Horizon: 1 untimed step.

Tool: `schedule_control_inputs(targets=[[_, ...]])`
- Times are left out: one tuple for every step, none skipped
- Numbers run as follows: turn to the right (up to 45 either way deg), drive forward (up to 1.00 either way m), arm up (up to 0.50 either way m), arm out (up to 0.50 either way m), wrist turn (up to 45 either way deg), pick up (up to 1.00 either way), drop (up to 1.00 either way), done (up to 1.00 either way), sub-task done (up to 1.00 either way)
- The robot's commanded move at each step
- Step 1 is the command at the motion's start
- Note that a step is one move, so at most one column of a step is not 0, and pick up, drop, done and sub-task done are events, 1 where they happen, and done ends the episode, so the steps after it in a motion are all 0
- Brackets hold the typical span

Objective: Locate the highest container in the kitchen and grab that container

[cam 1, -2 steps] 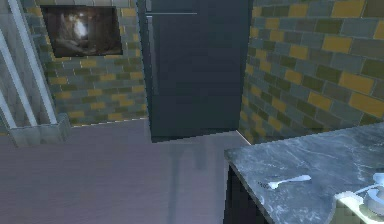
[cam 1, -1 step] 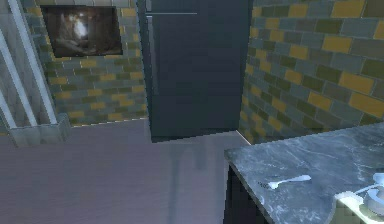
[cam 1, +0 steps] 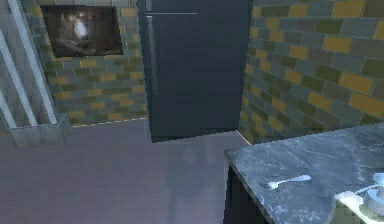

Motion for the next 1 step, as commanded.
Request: schedule_control_inputs(targets=[[0.0,0.0,0.0,0.18,0.0,0.0,0.0,0.0,0.0]])
